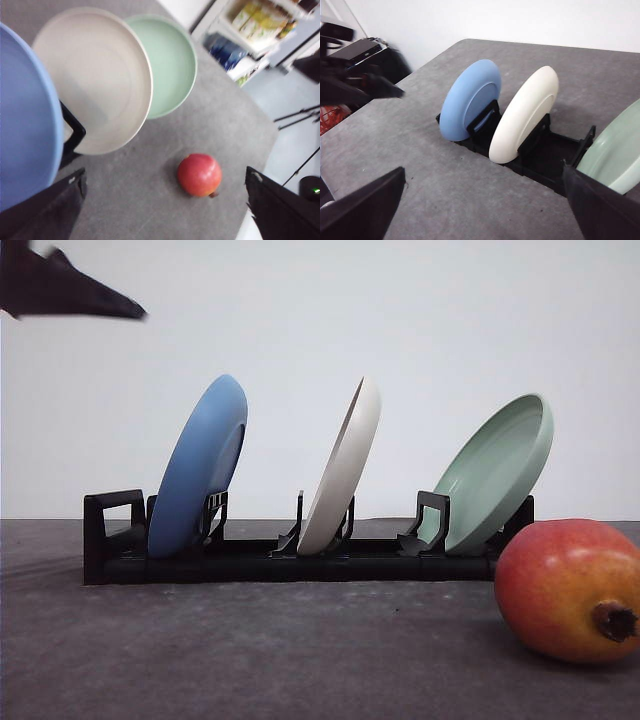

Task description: Place pomegranate in white plate

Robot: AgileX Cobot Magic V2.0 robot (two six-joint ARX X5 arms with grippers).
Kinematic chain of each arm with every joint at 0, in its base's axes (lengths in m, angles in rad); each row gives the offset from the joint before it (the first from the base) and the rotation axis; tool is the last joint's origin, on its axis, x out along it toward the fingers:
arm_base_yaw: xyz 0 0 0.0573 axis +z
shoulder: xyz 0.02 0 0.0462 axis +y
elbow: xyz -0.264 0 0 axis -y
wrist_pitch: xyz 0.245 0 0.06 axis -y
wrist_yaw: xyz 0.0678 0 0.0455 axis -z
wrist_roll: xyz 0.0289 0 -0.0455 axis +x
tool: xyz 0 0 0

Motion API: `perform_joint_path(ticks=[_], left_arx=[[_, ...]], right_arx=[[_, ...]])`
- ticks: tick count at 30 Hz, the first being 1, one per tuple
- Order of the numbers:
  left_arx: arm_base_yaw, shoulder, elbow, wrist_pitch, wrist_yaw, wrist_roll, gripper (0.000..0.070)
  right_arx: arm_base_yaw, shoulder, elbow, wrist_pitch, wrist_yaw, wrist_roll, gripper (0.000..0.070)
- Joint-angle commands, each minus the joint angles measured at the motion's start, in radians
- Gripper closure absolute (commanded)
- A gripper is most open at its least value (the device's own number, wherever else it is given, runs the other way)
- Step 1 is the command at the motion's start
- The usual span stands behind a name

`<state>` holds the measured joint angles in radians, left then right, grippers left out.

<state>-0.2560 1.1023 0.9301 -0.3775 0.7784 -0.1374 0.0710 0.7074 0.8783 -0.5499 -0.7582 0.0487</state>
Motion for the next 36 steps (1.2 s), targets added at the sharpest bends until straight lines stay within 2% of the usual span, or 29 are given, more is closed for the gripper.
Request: perform_joint_path(ticks=[1,9,14,19,23,32,34,36], left_arx=[[-0.062,0.038,0.042,0.010,-0.066,-0.006,0.0078],[-0.311,0.271,0.261,-0.030,-0.324,-0.002,0.0078],[-0.399,0.451,0.468,-0.116,-0.455,-0.001,0.0079],[-0.438,0.607,0.626,-0.161,-0.526,0.002,0.0079],[-0.447,0.691,0.679,-0.162,-0.590,0.001,0.0080],[-0.448,0.783,0.685,-0.148,-0.599,-0.006,0.0115],[-0.449,0.790,0.685,-0.148,-0.599,-0.006,0.0148],[-0.450,0.791,0.685,-0.150,-0.599,-0.001,0.0331]], right_arx=[[0.007,0.004,0.020,0.006,-0.001,-0.004,0.0056],[0.020,0.004,0.020,0.001,-0.001,-0.003,0.0056],[0.020,0.004,0.020,-0.002,-0.001,-0.001,0.0056],[0.020,0.004,0.020,-0.005,-0.001,0.004,0.0056],[0.020,0.004,0.020,-0.005,-0.001,0.008,0.0056],[0.020,0.004,0.020,-0.005,-0.001,0.019,0.0056],[0.020,0.004,0.020,-0.005,-0.001,0.021,0.0056],[0.020,0.004,0.020,-0.006,-0.001,0.023,0.0056]])
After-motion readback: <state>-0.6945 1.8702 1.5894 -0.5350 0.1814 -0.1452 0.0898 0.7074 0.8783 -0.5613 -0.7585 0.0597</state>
